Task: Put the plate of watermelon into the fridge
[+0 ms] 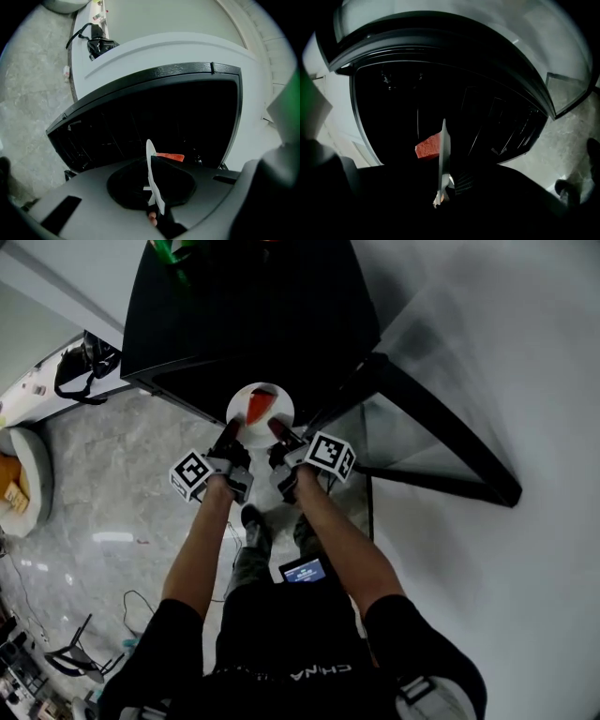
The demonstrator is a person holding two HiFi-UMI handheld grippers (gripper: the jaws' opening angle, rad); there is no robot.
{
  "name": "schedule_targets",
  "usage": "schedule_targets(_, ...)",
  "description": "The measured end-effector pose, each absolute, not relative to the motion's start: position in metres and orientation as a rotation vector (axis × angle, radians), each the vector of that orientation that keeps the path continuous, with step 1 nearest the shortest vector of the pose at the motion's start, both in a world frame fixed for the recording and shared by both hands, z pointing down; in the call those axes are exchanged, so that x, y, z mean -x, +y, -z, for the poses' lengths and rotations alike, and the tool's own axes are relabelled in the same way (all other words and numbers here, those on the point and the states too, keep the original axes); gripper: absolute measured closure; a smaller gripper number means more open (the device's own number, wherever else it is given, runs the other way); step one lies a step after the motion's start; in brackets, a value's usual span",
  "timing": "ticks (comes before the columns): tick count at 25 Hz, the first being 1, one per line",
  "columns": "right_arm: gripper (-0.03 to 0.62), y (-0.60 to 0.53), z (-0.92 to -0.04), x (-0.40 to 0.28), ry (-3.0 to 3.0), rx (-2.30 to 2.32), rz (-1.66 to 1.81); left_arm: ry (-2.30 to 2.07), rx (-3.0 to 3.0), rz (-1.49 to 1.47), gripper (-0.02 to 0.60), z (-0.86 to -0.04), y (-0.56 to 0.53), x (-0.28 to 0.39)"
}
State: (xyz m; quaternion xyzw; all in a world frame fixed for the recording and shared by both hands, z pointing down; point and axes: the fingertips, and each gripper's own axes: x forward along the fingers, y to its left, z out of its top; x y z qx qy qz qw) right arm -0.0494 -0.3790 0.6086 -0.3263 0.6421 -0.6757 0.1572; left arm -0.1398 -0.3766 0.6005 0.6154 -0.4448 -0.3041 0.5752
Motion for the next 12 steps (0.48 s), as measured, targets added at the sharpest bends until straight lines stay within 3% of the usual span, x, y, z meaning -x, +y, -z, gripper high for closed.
schedule_targets(12, 0.565, -0.424, -0.665, 0.059, 1.768, 0.876, 1.832, -1.022, -1.509, 0.747, 0.555, -0.650, -0.417, 0.146)
